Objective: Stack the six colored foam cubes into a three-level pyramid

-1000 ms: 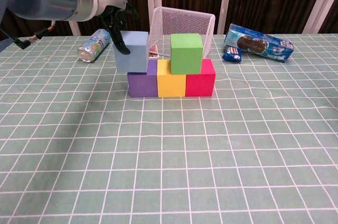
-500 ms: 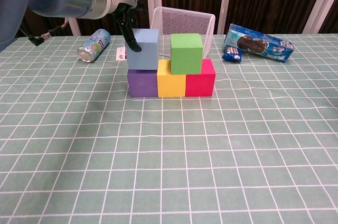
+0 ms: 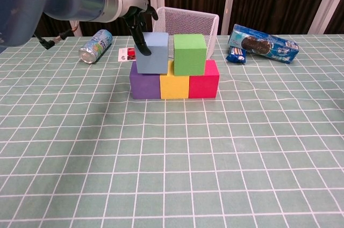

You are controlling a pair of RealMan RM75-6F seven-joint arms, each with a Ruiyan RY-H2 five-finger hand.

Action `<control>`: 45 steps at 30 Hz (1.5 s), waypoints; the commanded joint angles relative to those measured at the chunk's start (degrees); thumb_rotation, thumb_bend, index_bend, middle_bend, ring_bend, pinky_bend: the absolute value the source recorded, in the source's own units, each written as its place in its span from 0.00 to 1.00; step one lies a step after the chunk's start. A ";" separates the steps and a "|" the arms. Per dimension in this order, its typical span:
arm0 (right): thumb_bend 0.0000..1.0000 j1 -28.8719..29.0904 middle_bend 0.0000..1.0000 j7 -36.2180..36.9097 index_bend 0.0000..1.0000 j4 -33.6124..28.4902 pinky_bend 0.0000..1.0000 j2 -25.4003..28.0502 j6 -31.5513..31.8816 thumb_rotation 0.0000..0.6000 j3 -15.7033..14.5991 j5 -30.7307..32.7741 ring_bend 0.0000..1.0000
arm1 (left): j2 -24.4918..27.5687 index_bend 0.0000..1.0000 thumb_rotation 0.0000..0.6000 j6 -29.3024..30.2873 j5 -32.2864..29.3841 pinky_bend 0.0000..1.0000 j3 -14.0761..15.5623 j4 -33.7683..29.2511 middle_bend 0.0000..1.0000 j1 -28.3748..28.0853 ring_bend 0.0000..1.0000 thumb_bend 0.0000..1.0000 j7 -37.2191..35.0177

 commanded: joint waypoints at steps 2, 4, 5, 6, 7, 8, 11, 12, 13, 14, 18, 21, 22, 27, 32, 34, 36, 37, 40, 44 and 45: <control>0.31 -0.01 0.00 0.08 0.00 0.00 0.00 0.00 -0.16 1.00 0.05 0.09 0.00 | -0.26 0.04 1.00 -0.02 -0.20 0.05 0.18 0.25 0.38 -0.06 0.03 0.34 0.07; 0.31 -0.04 0.00 0.10 0.00 0.01 0.00 0.01 -0.19 1.00 0.08 0.14 0.00 | -0.41 0.04 1.00 -0.09 -0.11 0.05 0.23 0.37 0.38 -0.07 0.03 0.34 -0.02; 0.31 -0.07 0.00 0.11 0.00 0.02 0.00 0.00 -0.19 1.00 0.09 0.15 0.00 | -0.54 0.04 1.00 -0.11 -0.02 0.05 0.23 0.43 0.38 -0.08 0.03 0.34 -0.13; 0.31 -0.06 0.00 0.10 0.00 0.02 0.00 0.00 -0.18 1.00 0.13 0.14 0.00 | -0.63 0.04 1.00 -0.14 -0.04 0.05 0.21 0.47 0.38 -0.07 0.03 0.34 -0.23; 0.31 -0.06 0.00 0.09 0.00 0.02 0.00 0.00 -0.19 1.00 0.15 0.13 0.00 | -0.71 0.04 1.00 -0.15 -0.04 0.05 0.17 0.50 0.38 -0.07 0.03 0.34 -0.32; 0.31 -0.06 0.00 0.08 0.00 0.02 0.00 -0.01 -0.21 1.00 0.15 0.13 0.00 | -0.78 0.04 1.00 -0.14 0.01 0.05 0.14 0.52 0.38 -0.10 0.03 0.34 -0.38; 0.31 -0.07 0.00 0.08 0.00 0.02 0.00 -0.01 -0.34 1.00 0.12 0.15 0.00 | -0.95 0.04 1.00 -0.08 0.28 0.05 0.06 0.60 0.38 -0.16 0.03 0.34 -0.58; 0.31 -0.08 0.00 0.09 0.00 0.00 0.00 0.00 -0.36 1.00 0.11 0.11 0.00 | -0.99 0.04 1.00 -0.05 0.35 0.05 0.06 0.60 0.38 -0.17 0.03 0.34 -0.61; 0.31 -0.08 0.00 0.06 0.00 -0.06 0.00 -0.04 -0.40 1.00 0.07 0.07 0.00 | -1.01 0.04 1.00 0.00 0.44 0.05 0.09 0.59 0.38 -0.19 0.03 0.34 -0.59; 0.31 -0.07 0.00 0.03 0.00 -0.07 0.00 -0.07 -0.43 1.00 0.07 0.05 0.00 | -1.04 0.04 1.00 0.07 0.52 0.05 0.12 0.60 0.38 -0.21 0.03 0.34 -0.59; 0.31 -0.07 0.00 -0.04 0.00 -0.02 0.00 -0.11 -0.47 1.00 0.06 -0.10 0.00 | -1.11 0.04 1.00 0.20 0.57 0.05 -0.12 0.62 0.38 -0.31 0.03 0.34 -0.75; 0.31 -0.11 0.00 0.00 0.00 0.01 0.00 -0.11 -0.43 1.00 0.21 0.04 0.00 | -1.10 0.04 1.00 0.23 0.56 0.05 -0.26 0.53 0.37 -0.42 0.03 0.34 -0.75; 0.31 -0.12 0.00 0.00 0.00 -0.02 0.00 -0.11 -0.45 1.00 0.23 0.06 0.00 | -1.09 0.04 1.00 0.26 0.52 0.05 -0.27 0.49 0.37 -0.44 0.03 0.34 -0.73; 0.31 -0.12 0.00 -0.05 0.00 -0.02 0.00 -0.10 -0.61 1.00 0.24 0.08 0.00 | -0.98 0.04 1.00 0.40 0.14 0.05 -0.41 0.37 0.37 -0.57 0.03 0.34 -0.55; 0.31 -0.14 0.00 0.10 0.00 -0.07 0.00 -0.08 -0.69 1.00 0.40 0.21 0.00 | -1.13 0.04 1.00 0.34 0.12 0.05 -0.34 0.54 0.37 -0.66 0.03 0.34 -0.46; 0.31 -0.16 0.00 0.12 0.00 -0.06 0.00 -0.08 -0.74 1.00 0.37 0.21 0.00 | -1.31 0.04 1.00 0.29 0.16 0.05 -0.31 0.74 0.37 -0.72 0.03 0.34 -0.46; 0.31 -0.16 0.00 0.13 0.00 -0.08 0.00 -0.06 -0.82 1.00 0.38 0.25 0.00 | -1.59 0.04 1.00 0.19 0.28 0.05 -0.34 1.04 0.37 -0.81 0.03 0.34 -0.56; 0.31 -0.16 0.00 0.11 0.00 -0.10 0.00 -0.06 -0.84 1.00 0.40 0.28 0.00 | -1.71 0.04 1.00 0.15 0.36 0.05 -0.32 1.19 0.37 -0.84 0.03 0.34 -0.58; 0.31 -0.15 0.00 0.12 0.00 -0.13 0.00 -0.05 -0.92 1.00 0.43 0.33 0.00 | -1.99 0.03 1.00 0.07 0.47 0.05 -0.37 1.45 0.38 -0.92 0.03 0.34 -0.70; 0.31 -0.16 0.00 0.12 0.00 -0.12 0.00 -0.07 -1.01 1.00 0.40 0.25 0.00 | -2.18 0.04 1.00 0.01 0.63 0.05 -0.53 1.65 0.38 -1.05 0.03 0.34 -0.79; 0.31 -0.16 0.00 0.10 0.00 -0.14 0.00 -0.09 -1.01 1.00 0.39 0.24 0.00 | -2.20 0.04 1.00 0.01 0.64 0.05 -0.52 1.68 0.38 -1.08 0.03 0.34 -0.73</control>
